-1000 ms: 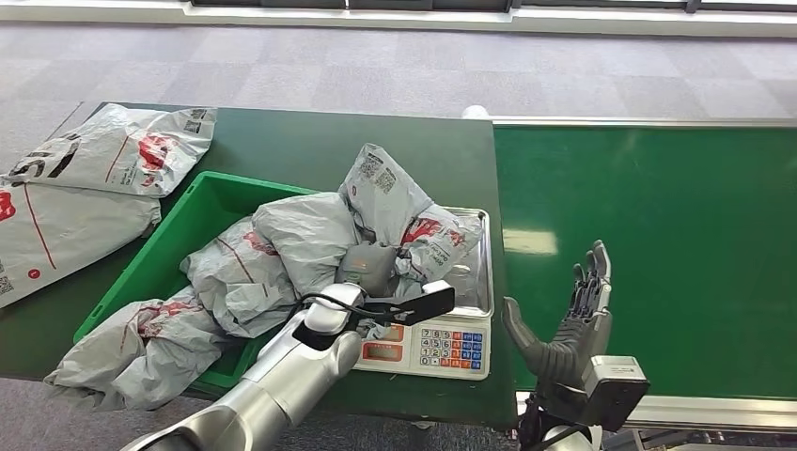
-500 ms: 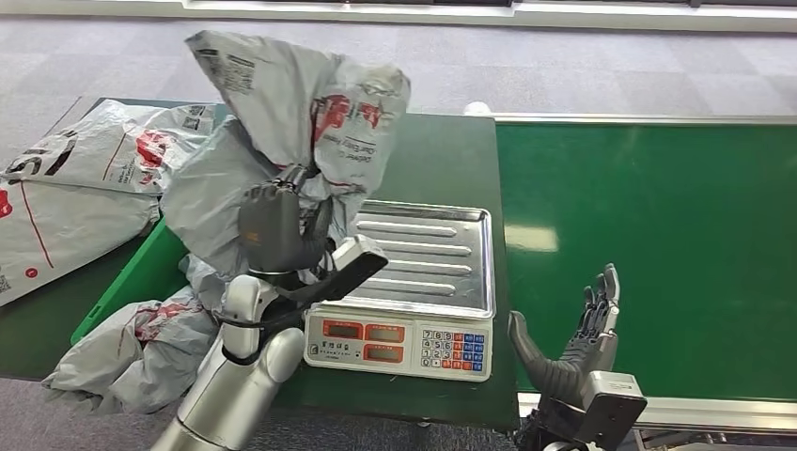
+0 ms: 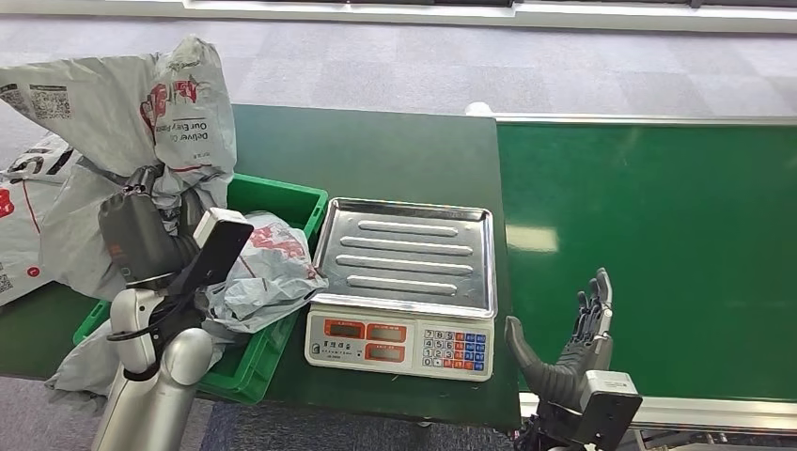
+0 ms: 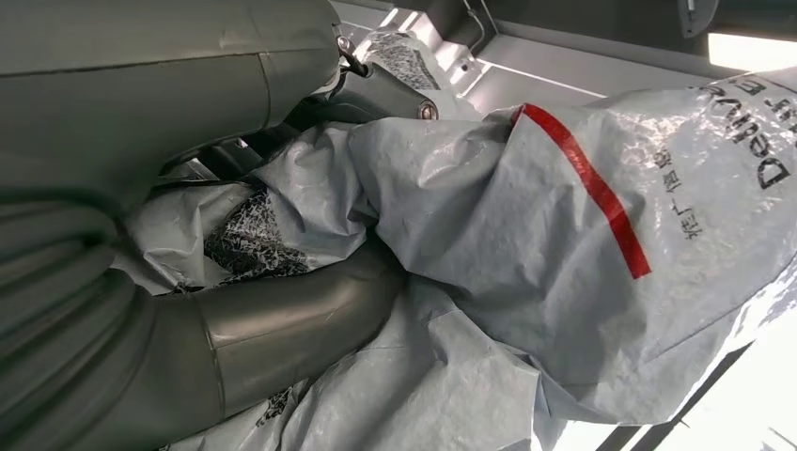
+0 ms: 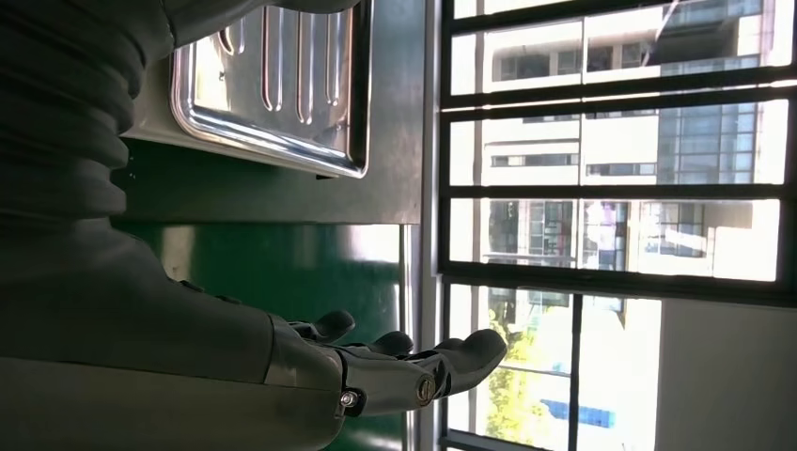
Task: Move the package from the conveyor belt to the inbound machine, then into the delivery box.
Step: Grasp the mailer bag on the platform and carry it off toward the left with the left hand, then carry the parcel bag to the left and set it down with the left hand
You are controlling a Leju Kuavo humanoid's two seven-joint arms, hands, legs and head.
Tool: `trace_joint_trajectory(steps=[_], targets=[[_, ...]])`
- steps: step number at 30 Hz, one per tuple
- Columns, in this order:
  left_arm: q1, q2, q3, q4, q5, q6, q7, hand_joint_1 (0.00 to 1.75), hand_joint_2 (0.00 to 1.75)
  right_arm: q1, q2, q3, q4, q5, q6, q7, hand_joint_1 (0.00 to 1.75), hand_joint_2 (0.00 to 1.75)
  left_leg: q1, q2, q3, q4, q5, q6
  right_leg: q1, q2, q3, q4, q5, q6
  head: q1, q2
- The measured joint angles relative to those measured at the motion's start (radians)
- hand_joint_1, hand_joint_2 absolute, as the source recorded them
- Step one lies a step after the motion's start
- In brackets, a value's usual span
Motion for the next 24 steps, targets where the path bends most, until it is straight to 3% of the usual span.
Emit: trace_joint_trajectory(steps=[13,14,17,18,24], targets=[[0.011,0.012,0.014,-0.013,-0.001,0.000,0.000,1.75,1.75,-0.001,-0.002,0.003,0.000,0.000,0.000,0.000,0.00,1.75,0.000,0.000,0.000,0.000,0.000,0.000,0.001,0.000,0.000,0.000,0.000,0.000,0.000,0.000],[0.011,0.012,0.014,-0.013,-0.001,0.000,0.000,1.64,1.75,-0.001,-0.002,0.003,0.000,0.000,0.000,0.000,0.00,1.75,0.000,0.000,0.000,0.000,0.000,0.000,0.001,0.000,0.000,0.000,0.000,0.000,0.000,0.000],[0.011,0.013,0.015,-0.013,-0.003,-0.004,0.005,0.38,1.75,-0.001,-0.002,0.003,0.000,-0.002,0.000,0.001,0.00,1.75,0.000,0.000,0.000,0.000,0.000,0.000,0.001,0.000,0.000,0.000,0.000,0.000,0.000,0.000],[0.011,0.013,0.016,-0.013,-0.005,-0.009,0.009,0.05,1.75,-0.002,-0.003,0.004,0.000,-0.004,0.000,0.001,0.00,1.75,0.000,0.000,0.000,0.000,0.000,0.000,0.001,0.000,0.000,0.000,0.000,0.000,0.000,0.000],[0.013,0.013,0.018,-0.002,-0.020,-0.037,0.028,0.00,1.75,-0.002,-0.018,0.017,0.004,-0.019,-0.003,0.003,0.00,1.75,0.000,0.000,0.000,0.000,0.000,0.000,0.001,0.000,-0.001,0.000,0.000,0.000,0.000,0.000]])
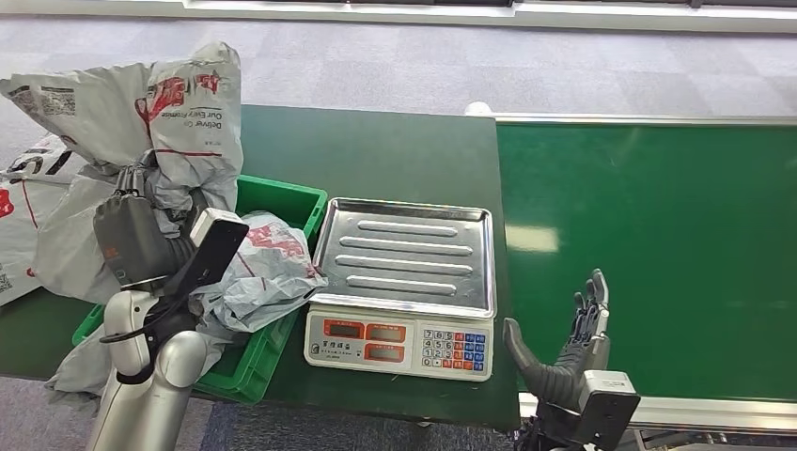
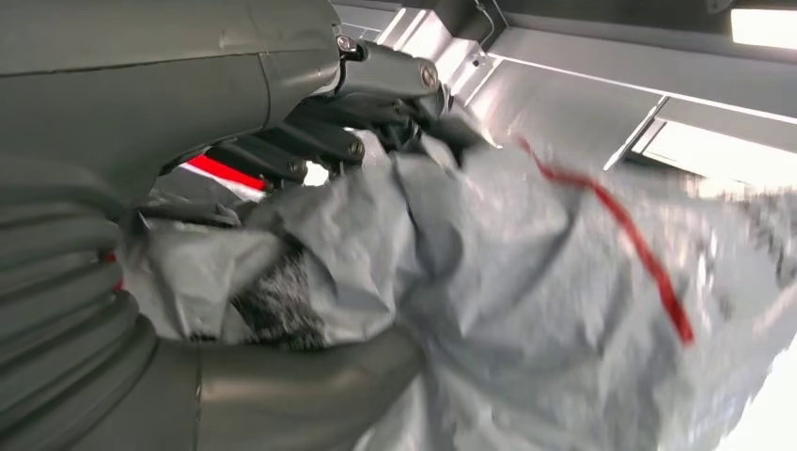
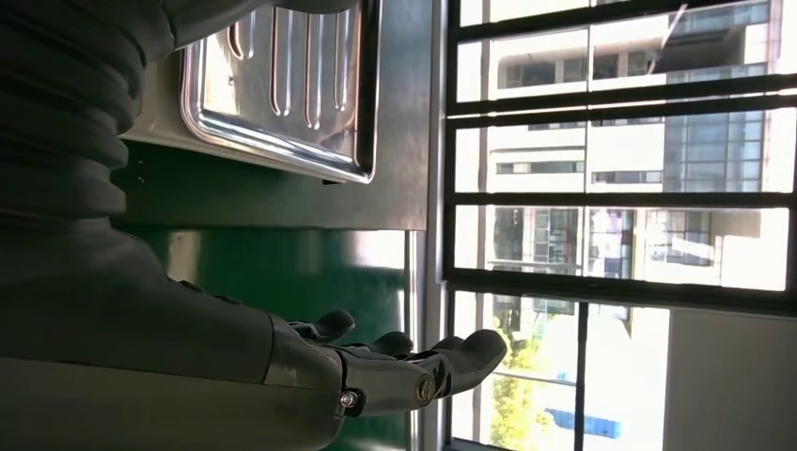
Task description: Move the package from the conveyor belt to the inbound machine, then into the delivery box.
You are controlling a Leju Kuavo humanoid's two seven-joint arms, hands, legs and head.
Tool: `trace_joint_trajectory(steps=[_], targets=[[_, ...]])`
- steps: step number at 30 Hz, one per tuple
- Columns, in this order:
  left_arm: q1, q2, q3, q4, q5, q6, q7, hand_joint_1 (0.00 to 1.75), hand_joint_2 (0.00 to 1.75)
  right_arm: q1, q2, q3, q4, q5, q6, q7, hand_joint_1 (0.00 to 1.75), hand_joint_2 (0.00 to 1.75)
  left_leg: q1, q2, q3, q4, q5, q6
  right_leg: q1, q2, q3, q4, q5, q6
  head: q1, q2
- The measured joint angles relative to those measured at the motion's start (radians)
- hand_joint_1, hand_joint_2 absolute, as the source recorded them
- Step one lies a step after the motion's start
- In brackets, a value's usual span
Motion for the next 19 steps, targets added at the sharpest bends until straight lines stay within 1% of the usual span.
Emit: trace_joint_trajectory(steps=[4,8,13,19], targets=[[0.001,-0.003,0.000,0.015,0.002,-0.012,0.005,0.00,1.75,0.001,-0.003,0.004,0.000,-0.004,0.000,0.001,0.00,1.75,0.000,0.000,0.000,0.000,0.000,0.000,0.000,0.000,0.000,0.000,0.000,0.000,0.000,0.000],[0.009,-0.008,0.000,0.022,0.061,-0.037,0.005,0.00,1.75,0.003,-0.004,0.007,0.000,0.007,0.001,0.015,0.00,1.75,0.000,0.000,0.000,0.000,0.000,0.000,0.000,0.000,0.000,0.000,0.000,0.000,0.000,0.000],[0.028,-0.009,0.000,0.014,0.089,-0.037,0.003,0.00,1.75,0.007,-0.011,0.012,0.000,0.024,0.004,0.037,0.00,1.75,0.000,0.000,0.000,0.000,0.000,0.000,0.000,0.000,0.000,0.000,0.000,0.000,0.000,0.000],[0.034,-0.009,0.000,0.011,0.094,-0.037,0.001,0.00,1.75,0.006,-0.021,0.012,0.000,0.022,0.007,0.037,0.00,1.75,0.000,0.000,0.000,0.000,0.000,0.000,0.000,0.000,0.000,0.000,0.000,0.000,0.000,0.000]])
